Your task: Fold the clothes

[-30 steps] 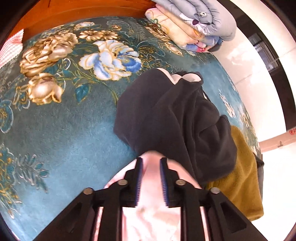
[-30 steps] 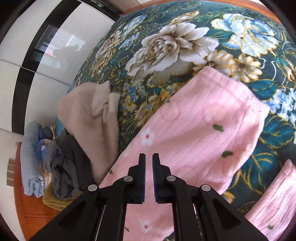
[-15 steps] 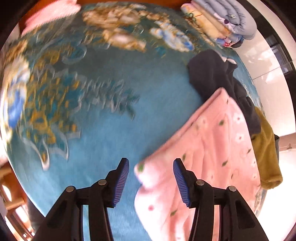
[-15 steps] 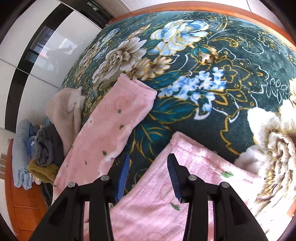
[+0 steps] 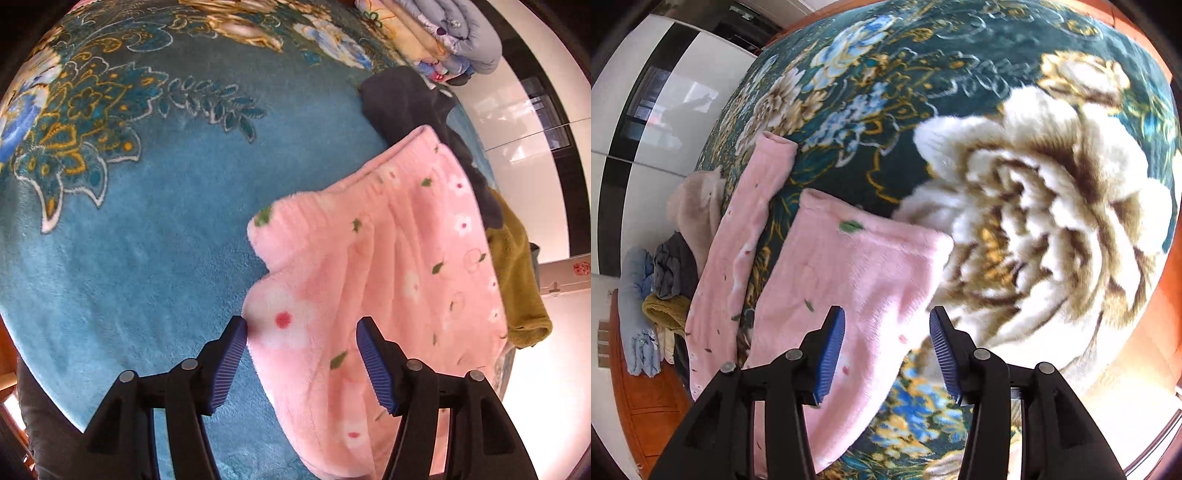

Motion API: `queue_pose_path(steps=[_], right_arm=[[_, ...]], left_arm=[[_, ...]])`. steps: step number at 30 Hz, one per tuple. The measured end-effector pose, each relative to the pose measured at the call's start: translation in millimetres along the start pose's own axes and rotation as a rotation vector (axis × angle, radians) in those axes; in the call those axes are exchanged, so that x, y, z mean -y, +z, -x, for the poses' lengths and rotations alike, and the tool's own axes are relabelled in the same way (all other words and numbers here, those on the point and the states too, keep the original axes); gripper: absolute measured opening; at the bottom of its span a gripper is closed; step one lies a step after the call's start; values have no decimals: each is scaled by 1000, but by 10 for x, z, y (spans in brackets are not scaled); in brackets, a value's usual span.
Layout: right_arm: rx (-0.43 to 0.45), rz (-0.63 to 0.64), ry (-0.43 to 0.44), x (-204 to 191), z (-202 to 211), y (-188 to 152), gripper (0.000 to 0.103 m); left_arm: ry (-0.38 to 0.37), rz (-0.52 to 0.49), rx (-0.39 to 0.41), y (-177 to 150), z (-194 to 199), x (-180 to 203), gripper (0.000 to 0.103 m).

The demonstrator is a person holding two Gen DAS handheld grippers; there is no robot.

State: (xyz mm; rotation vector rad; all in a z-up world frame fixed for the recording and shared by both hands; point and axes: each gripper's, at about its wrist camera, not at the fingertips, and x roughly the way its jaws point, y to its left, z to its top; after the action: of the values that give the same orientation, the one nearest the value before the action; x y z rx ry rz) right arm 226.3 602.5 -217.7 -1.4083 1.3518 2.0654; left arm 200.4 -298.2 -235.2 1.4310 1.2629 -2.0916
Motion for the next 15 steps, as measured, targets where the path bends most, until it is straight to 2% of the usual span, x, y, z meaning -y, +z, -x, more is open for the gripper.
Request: queue_pose_path(steps=[4, 9, 11, 13, 15], right_arm=[[-35, -83, 64, 190, -170, -131, 49], [7, -184, 186, 320, -223, -245, 49], [-1, -217, 239, 341, -258, -282, 46], [-17, -227, 266, 307, -309, -324, 37], [-33, -218, 268, 236, -361, -359, 14]], left_arm=[[-9, 84, 3, -14, -101, -96, 65], [-49, 195, 25, 46, -124, -233, 63], [-35, 211, 25, 66, -139, -256, 53], [-25, 211, 28, 72, -138, -266, 44], [-21, 212, 32, 77, -131, -271, 23]])
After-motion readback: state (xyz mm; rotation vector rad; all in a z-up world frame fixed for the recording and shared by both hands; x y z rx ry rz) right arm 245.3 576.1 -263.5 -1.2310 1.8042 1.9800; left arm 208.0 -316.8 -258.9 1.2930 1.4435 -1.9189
